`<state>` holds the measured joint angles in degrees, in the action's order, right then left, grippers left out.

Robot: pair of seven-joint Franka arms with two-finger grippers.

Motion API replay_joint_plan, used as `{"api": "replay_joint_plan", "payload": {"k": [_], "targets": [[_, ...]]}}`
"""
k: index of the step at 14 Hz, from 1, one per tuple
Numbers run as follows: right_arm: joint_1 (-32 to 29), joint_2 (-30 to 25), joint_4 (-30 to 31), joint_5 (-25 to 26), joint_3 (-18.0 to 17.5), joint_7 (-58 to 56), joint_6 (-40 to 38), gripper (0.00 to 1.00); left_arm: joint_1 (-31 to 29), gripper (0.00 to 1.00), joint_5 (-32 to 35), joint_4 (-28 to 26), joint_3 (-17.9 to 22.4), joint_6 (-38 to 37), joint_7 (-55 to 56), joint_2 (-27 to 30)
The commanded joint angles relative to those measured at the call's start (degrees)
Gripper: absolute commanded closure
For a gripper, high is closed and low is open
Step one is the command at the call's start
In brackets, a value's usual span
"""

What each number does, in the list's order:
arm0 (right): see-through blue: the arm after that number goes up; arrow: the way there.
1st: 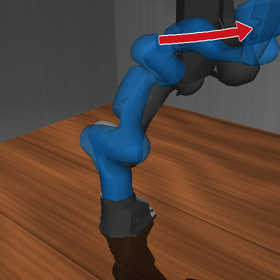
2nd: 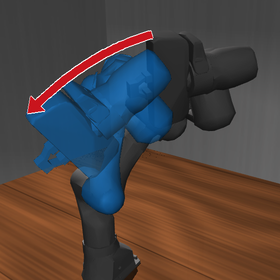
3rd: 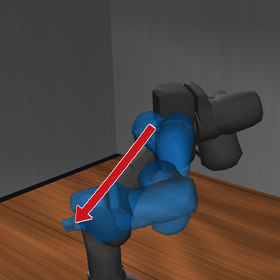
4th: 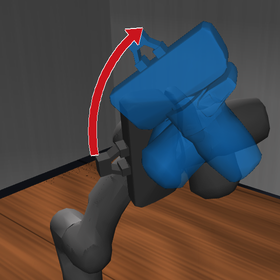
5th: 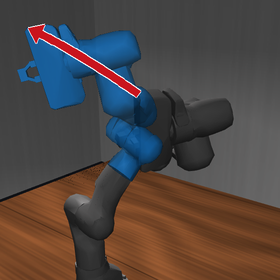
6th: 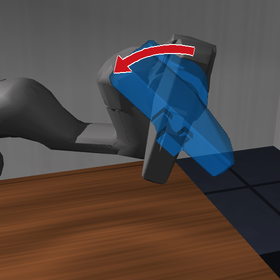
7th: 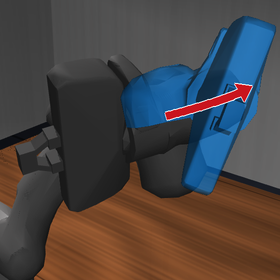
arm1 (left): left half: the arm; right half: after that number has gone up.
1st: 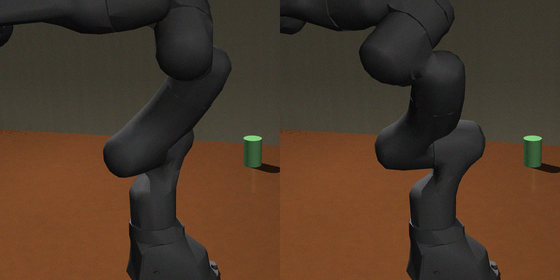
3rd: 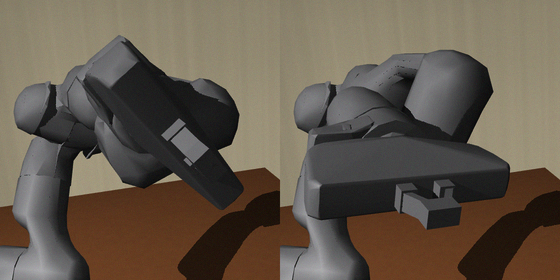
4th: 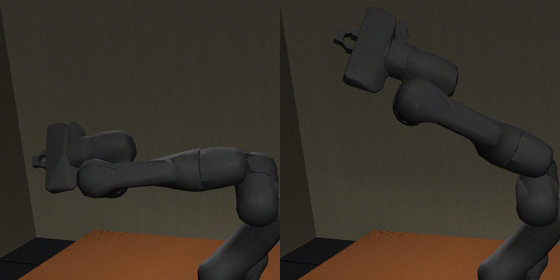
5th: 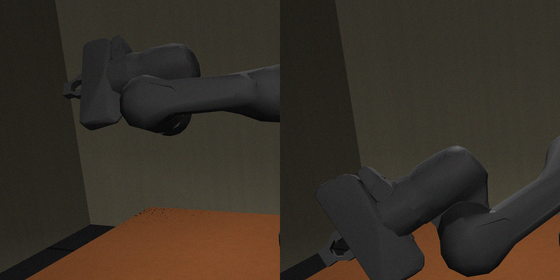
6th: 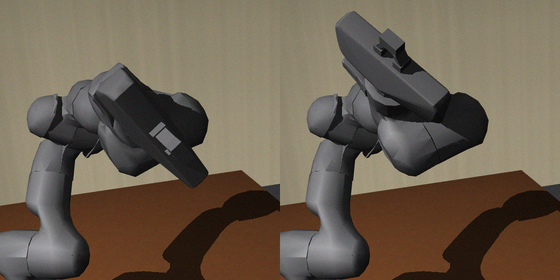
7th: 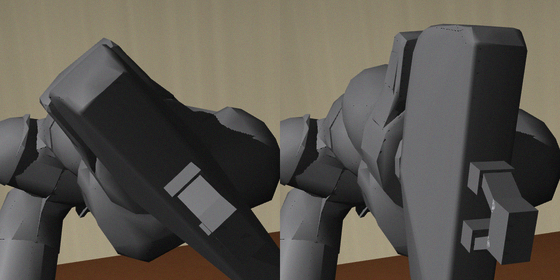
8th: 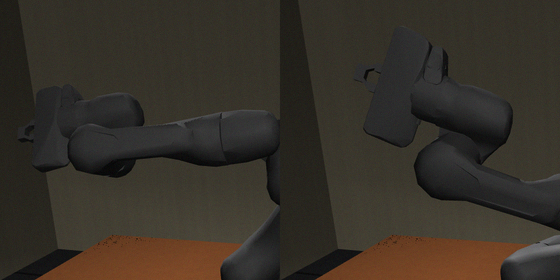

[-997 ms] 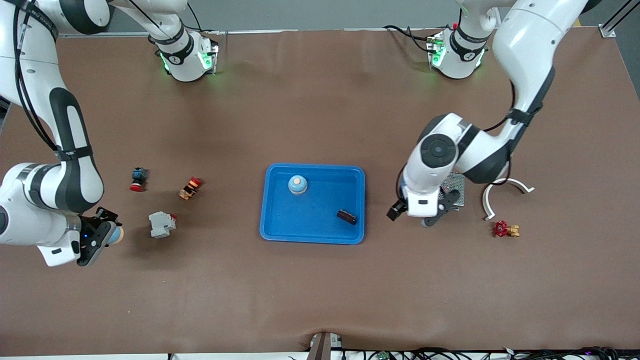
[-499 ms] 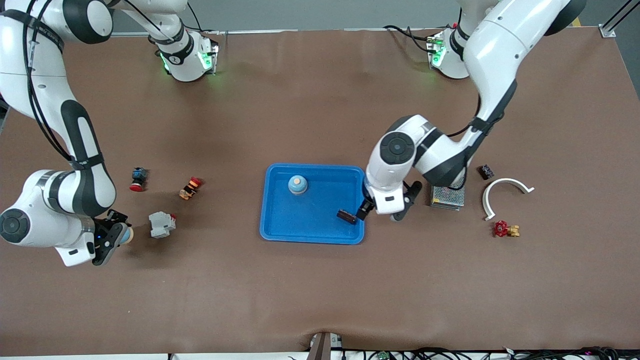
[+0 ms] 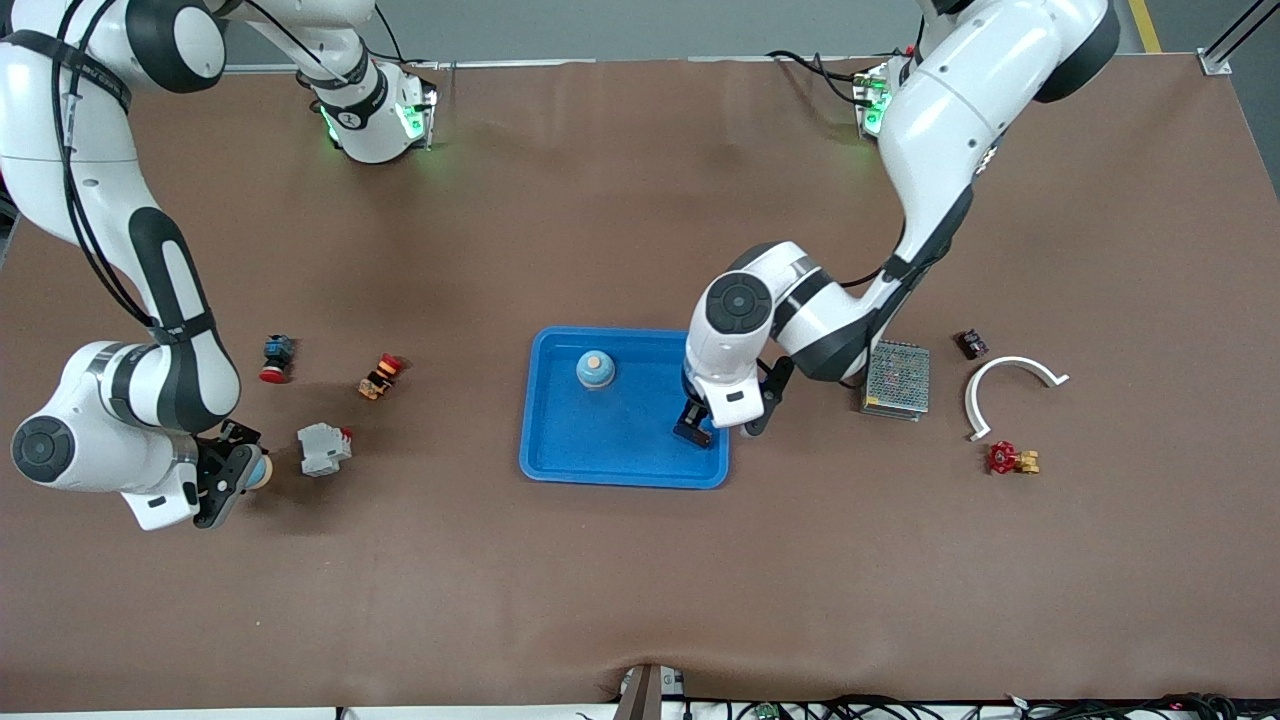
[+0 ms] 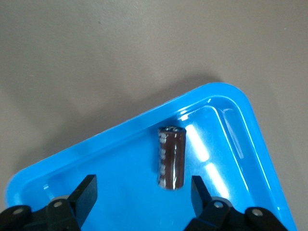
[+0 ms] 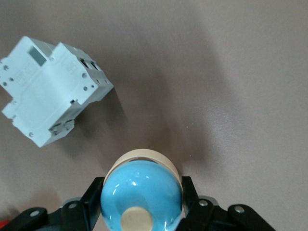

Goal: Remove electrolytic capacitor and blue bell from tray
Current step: 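Grasp the second capacitor with the left gripper while the right gripper lowers the bell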

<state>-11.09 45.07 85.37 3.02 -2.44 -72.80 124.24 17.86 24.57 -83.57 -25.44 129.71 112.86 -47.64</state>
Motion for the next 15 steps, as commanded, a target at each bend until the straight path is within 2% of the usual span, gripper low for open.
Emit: {"api": "replay_joint_plan", "payload": {"k": [1,5,6,7,8,9,10,11,12,15], "targets": [[-1.3,0.6,0.1,0.0,-1.2,-1.3,0.6,0.6,5.2,0.14,-0.1,4.7,6.0,1.7,1.6,-3.0],[-1.4,0.7,0.1,-0.1,-1.2,-1.3,0.9,0.57,5.3,0.15,-0.1,4.7,6.4,4.7,1.6,-4.3],[-1.4,0.8,0.1,-0.2,-1.2,-1.2,0.9,0.5,5.2,0.17,-0.1,4.7,6.5,5.2,1.6,-4.7],[-1.6,0.8,0.1,-0.5,-1.3,-1.2,0.8,0.36,5.2,0.2,-0.1,4.7,6.5,5.9,1.6,-5.3],[-1.7,0.8,0.1,-0.8,-1.3,-1.2,0.8,0.13,5.3,0.26,-0.1,4.7,6.5,6.4,1.6,-5.9],[-2.0,0.8,0.1,-1.8,-1.3,-1.2,0.8,0.0,5.2,0.37,-0.1,4.7,6.5,6.9,1.1,-6.2],[-2.4,0.8,0.1,-2.7,-1.3,-1.3,0.8,0.0,5.3,0.51,-0.1,4.7,6.5,6.9,0.7,-6.3],[-2.3,0.7,0.1,-2.8,-1.3,-1.3,0.7,0.0,5.3,0.71,0.2,4.7,6.5,6.9,0.3,-6.2],[-2.3,0.6,0.1,-2.8,-1.3,-1.2,0.4,0.0,5.0,1.0,0.0,4.8,6.5,6.9,-0.3,-5.8],[-1.6,-1.5,-1.0,-3.5,-1.8,0.6,-3.8,0.0,4.2,1.0,0.0,4.8,6.4,6.2,-2.3,-3.4]]}}
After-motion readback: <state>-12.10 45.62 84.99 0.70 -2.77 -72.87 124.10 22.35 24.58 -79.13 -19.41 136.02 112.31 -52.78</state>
